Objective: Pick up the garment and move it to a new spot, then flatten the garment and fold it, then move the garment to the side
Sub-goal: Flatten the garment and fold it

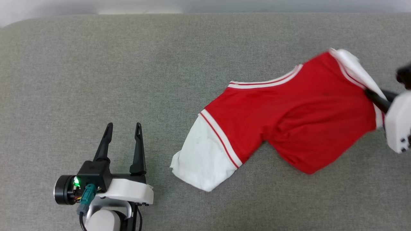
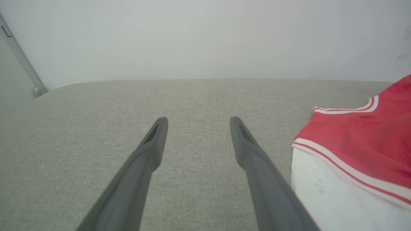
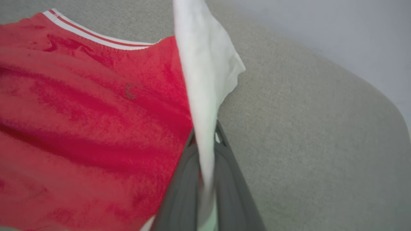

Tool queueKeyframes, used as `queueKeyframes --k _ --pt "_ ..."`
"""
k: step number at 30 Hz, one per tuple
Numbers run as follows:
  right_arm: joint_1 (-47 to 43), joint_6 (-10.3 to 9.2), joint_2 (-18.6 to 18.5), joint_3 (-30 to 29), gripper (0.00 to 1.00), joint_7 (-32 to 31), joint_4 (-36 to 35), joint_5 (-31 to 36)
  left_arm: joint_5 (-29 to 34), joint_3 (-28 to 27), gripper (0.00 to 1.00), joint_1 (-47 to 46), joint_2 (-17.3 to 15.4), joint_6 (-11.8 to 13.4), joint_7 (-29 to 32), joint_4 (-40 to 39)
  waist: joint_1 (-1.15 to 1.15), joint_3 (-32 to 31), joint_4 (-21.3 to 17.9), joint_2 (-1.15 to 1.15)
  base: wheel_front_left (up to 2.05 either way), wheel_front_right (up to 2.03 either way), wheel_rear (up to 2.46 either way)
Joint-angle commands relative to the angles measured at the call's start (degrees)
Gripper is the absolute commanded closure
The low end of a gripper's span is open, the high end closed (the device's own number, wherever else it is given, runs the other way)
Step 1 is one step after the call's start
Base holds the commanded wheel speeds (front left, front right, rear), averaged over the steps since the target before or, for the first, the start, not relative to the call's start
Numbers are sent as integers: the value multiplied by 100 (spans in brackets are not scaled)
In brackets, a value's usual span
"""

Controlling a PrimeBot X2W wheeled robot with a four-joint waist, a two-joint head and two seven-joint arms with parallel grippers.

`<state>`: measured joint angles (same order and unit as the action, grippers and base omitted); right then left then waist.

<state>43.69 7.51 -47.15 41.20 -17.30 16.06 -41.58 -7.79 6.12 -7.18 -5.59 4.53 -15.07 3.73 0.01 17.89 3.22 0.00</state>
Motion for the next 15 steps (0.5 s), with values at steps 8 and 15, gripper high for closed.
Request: queueKeyframes --k 8,15 --pt "-1337 -4 441 -940 100 259 1314 -499 160 -97 0 100 133 -194 -14 142 -1 6 -30 0 0 0 0" --pt "-1604 -3 863 -1295 0 952 1558 -390 273 -191 0 120 148 -301 -14 299 -1 -265 -90 0 0 0 0"
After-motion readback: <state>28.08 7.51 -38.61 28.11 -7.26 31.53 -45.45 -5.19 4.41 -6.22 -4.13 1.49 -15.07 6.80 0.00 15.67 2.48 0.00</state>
